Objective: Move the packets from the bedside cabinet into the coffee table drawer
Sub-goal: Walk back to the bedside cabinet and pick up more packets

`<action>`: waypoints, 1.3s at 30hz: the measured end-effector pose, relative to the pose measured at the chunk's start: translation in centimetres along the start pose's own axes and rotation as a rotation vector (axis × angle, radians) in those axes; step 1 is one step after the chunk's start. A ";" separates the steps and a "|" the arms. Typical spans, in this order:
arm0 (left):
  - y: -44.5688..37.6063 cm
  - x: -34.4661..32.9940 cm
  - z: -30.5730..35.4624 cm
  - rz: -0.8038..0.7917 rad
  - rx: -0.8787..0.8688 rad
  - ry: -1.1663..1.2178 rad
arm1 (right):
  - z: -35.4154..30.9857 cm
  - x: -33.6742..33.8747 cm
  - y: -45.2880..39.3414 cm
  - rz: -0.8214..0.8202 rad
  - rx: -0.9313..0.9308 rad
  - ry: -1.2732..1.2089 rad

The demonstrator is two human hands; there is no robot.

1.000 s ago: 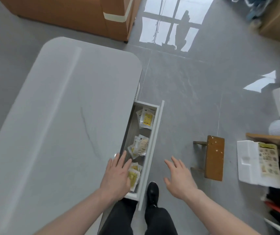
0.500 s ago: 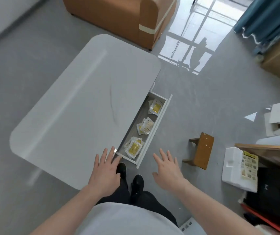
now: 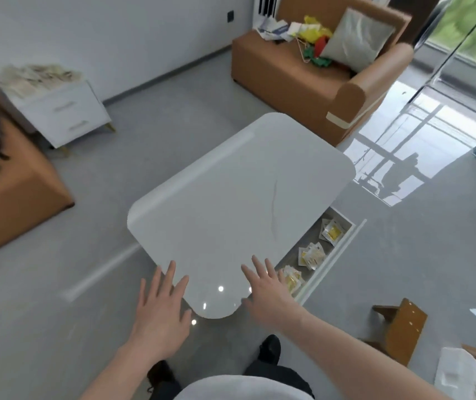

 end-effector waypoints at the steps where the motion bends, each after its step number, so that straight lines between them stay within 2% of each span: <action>1: 1.1 0.5 -2.5 0.009 0.019 0.009 | -2.9 0.0 -0.4 0.001 0.022 0.020; 7: 6.3 4.2 -17.9 0.067 0.114 -0.004 | -19.2 0.6 -2.0 0.028 0.096 0.052; 11: 7.6 7.1 -25.6 0.091 0.159 -0.027 | -26.9 2.0 -2.2 0.061 0.144 0.061; 18: 4.2 13.7 -33.3 0.190 0.141 0.014 | -35.3 6.9 -5.9 0.105 0.185 0.059; 26: -3.7 21.8 -44.0 0.253 0.164 -0.035 | -45.4 12.5 -16.6 0.113 0.231 0.010; 39: -11.8 34.2 -61.6 0.327 0.373 0.075 | -63.1 26.3 -33.9 0.122 0.392 0.042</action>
Point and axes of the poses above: each hand's wrist, its own y-axis away from the middle knuckle, its own x-axis out of the back of the hand, z = x × y, the point moved 3 cm from there along -y, towards the middle knuckle, and after that the axes turned 10 degrees about -x, right-handed, at the moved point
